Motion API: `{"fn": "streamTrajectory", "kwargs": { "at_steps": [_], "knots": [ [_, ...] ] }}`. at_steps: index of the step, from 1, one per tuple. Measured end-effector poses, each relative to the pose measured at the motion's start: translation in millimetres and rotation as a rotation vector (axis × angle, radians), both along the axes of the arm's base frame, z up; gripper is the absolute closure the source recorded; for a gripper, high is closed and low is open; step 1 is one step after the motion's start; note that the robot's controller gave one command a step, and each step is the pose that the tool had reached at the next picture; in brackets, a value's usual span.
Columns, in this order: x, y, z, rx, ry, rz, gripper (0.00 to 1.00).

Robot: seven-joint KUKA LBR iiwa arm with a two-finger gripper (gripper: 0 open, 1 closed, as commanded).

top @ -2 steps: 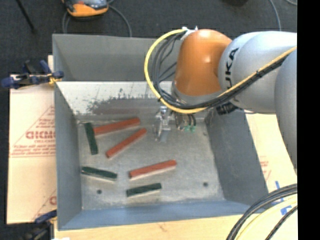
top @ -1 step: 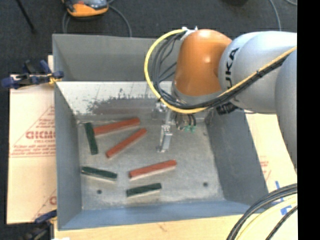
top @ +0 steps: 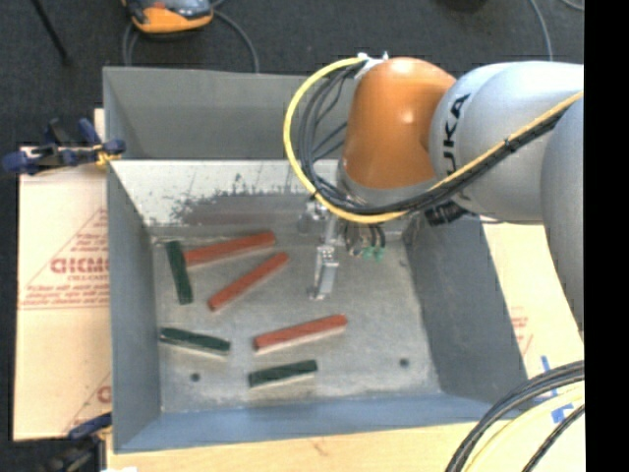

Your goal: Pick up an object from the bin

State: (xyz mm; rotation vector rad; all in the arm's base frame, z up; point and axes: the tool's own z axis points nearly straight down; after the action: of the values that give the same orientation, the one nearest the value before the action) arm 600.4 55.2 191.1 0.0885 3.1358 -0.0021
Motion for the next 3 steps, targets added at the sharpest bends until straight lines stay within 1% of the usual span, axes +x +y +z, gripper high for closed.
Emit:
{"fn": "streamTrajectory", "kwargs": {
  "at_steps": [1,2,3],
  "knots": [
    [-18.2,7,-39,0.000,-0.005,0.058,0.00],
    [-14.9,-8,-84,0.001,-0.001,0.247,0.00],
    [-68.1,-11,-107,0.000,0.002,0.492,1.00]
  ]
}}
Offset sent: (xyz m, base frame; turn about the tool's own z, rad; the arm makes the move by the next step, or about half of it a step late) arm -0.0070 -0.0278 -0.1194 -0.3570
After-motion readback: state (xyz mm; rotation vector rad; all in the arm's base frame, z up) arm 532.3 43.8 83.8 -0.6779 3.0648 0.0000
